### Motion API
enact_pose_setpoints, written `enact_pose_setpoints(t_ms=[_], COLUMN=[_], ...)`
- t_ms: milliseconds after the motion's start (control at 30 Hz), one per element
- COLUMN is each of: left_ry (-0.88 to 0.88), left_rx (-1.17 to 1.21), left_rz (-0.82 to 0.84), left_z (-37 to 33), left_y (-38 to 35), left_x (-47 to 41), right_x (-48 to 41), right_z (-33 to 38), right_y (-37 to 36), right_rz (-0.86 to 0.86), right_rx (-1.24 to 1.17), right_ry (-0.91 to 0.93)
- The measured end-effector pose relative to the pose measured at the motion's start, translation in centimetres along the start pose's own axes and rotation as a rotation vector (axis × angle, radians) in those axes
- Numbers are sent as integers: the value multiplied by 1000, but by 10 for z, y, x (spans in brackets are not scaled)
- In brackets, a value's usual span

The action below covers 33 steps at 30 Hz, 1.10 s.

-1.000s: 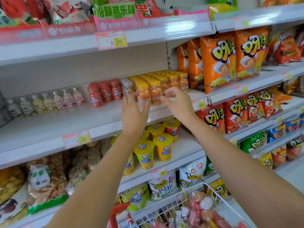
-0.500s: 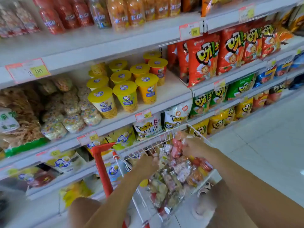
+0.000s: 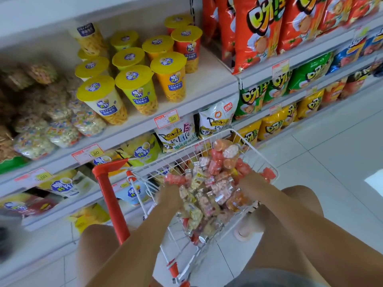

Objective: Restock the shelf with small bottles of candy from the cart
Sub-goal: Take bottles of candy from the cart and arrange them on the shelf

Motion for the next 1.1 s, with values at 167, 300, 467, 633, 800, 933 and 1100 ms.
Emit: enact_pose_setpoints(t_ms=[167, 300, 467, 633, 800, 933, 1100], left_ry=[134, 91, 77, 0, -301, -459, -533], left_rx=[30, 88, 247, 731, 1171, 1476, 1786], left_rz=[28, 24, 6, 30, -35, -168, -298], left_z=[2, 5, 14, 27, 30, 34, 24], left_y=[-6, 3, 28, 60, 117, 163, 209], left_x=[-1, -4, 3, 27, 81, 109, 131], right_x=[-2, -3, 10, 29, 66, 90, 117], right_z=[-5, -13, -14, -17, -20, -21, -13], right_y=[-2, 1, 17, 61, 116, 156, 193], right_rz=[-21, 64, 2, -192, -251, -272, -220], right_rx=[-65, -330, -712, -1048, -1824, -2152, -2474], right_ry=[57, 141, 229, 244, 387, 595, 705])
Point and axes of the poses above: each hand's wrist, its own x-axis away from the middle knuckle, its own y-axis out of the back of the hand, z = x × y, the point moved 2 cm from there along -x, towards the middle knuckle, and after that the axes turned 3 degrees about -y, right-handed, at the moved point
